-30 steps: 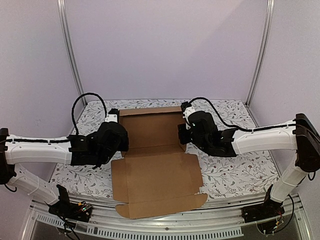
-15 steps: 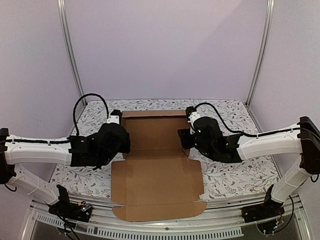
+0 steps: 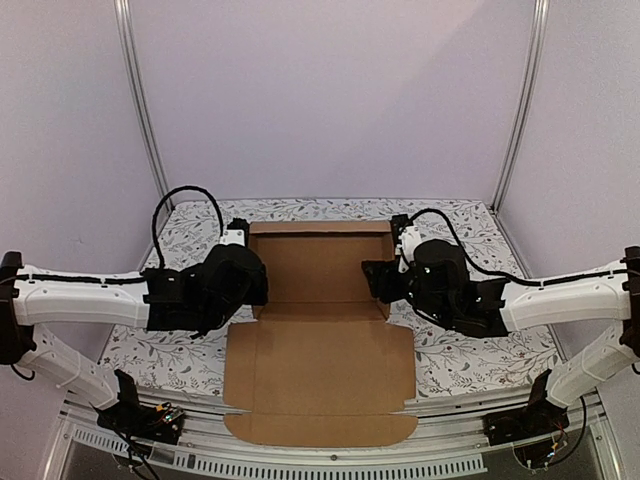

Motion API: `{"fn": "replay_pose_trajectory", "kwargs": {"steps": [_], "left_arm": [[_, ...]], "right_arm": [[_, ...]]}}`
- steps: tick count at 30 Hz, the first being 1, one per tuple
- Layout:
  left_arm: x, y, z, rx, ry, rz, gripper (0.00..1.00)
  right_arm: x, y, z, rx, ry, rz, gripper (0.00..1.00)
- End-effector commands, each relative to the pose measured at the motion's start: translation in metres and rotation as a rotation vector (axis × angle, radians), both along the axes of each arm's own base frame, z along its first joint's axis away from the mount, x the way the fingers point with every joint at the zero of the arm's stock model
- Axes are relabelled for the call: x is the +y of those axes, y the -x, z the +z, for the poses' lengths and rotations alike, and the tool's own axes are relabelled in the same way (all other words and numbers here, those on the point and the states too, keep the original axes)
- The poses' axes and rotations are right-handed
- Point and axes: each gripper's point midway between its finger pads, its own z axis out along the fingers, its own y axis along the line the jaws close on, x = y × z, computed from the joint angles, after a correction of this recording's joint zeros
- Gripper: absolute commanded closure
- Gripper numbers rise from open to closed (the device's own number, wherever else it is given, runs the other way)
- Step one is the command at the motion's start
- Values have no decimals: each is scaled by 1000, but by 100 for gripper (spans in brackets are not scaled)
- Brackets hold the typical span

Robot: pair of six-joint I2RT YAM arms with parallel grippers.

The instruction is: Fold the paper box

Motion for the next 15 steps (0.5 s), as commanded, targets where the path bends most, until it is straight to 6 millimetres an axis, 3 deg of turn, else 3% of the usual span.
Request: {"fn": "replay_pose_trajectory", "kwargs": {"steps": [1, 8, 15], "left_arm": [[-5, -3, 6, 2, 49, 32, 100], [-3, -7, -8, 31, 34, 54, 100], [3, -12, -15, 53, 45, 95, 100]], "right_arm": [[-10, 6, 9, -19, -28, -19, 38], [-21, 7, 9, -28, 2, -55, 39], [-19, 4, 3, -15, 46, -69, 50]]}}
